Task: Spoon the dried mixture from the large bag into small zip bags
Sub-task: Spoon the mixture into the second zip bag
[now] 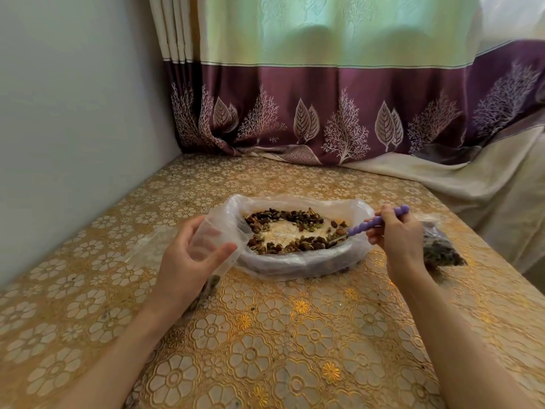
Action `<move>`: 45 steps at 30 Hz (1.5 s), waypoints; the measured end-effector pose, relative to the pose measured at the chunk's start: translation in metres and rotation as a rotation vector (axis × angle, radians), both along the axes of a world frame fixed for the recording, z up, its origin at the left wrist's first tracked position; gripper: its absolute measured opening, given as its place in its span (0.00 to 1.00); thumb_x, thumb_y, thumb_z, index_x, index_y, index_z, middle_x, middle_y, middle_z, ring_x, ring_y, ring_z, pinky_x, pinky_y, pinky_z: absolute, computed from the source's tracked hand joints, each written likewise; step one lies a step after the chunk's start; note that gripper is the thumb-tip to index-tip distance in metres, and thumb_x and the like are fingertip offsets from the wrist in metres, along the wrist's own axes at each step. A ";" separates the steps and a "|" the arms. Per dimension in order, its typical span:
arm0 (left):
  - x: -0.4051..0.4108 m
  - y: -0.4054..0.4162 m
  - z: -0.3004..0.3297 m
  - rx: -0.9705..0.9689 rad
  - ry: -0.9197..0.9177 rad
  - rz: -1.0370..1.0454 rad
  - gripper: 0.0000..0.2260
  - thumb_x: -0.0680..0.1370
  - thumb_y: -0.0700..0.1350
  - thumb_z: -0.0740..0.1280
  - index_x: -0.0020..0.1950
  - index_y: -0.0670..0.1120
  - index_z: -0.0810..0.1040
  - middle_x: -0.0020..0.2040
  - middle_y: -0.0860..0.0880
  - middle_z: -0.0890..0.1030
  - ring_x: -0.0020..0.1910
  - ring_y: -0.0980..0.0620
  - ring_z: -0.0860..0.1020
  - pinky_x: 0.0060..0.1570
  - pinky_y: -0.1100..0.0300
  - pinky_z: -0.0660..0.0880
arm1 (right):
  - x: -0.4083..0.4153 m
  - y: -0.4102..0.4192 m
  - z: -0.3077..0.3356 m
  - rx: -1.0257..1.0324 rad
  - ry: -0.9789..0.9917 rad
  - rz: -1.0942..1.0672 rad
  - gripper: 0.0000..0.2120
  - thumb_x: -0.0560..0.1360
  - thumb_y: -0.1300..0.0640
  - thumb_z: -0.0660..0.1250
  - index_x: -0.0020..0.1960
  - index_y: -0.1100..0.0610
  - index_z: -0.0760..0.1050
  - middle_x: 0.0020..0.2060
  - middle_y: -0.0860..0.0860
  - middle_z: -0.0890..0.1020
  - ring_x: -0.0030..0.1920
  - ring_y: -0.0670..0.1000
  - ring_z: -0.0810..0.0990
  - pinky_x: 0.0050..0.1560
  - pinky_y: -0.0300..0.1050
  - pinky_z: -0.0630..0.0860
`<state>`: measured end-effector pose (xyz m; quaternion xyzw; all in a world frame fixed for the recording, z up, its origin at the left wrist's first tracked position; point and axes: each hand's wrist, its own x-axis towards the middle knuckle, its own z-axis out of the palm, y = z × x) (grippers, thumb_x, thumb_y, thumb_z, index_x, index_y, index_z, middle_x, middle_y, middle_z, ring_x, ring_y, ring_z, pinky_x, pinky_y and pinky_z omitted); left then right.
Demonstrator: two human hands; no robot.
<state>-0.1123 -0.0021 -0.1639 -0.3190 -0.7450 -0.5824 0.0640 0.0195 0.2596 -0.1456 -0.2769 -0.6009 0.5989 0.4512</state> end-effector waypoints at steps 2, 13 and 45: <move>0.002 0.000 0.000 -0.029 0.008 -0.006 0.33 0.62 0.61 0.69 0.64 0.52 0.68 0.50 0.58 0.78 0.44 0.65 0.78 0.38 0.74 0.74 | 0.000 -0.002 0.001 0.002 0.016 -0.022 0.13 0.81 0.59 0.56 0.40 0.60 0.72 0.29 0.55 0.79 0.28 0.49 0.74 0.31 0.42 0.71; 0.007 0.001 0.004 -0.128 0.028 -0.025 0.36 0.60 0.65 0.67 0.66 0.52 0.69 0.51 0.62 0.76 0.48 0.54 0.79 0.46 0.55 0.79 | -0.011 -0.041 0.017 -0.108 0.207 0.123 0.12 0.82 0.57 0.56 0.43 0.61 0.72 0.27 0.52 0.82 0.32 0.51 0.80 0.30 0.36 0.75; 0.000 -0.013 0.022 0.298 -0.097 -0.018 0.17 0.67 0.57 0.69 0.53 0.53 0.75 0.47 0.59 0.83 0.44 0.60 0.82 0.36 0.69 0.77 | -0.009 -0.026 0.011 -0.007 0.256 -0.022 0.11 0.80 0.57 0.60 0.40 0.56 0.74 0.26 0.45 0.81 0.29 0.42 0.80 0.34 0.33 0.76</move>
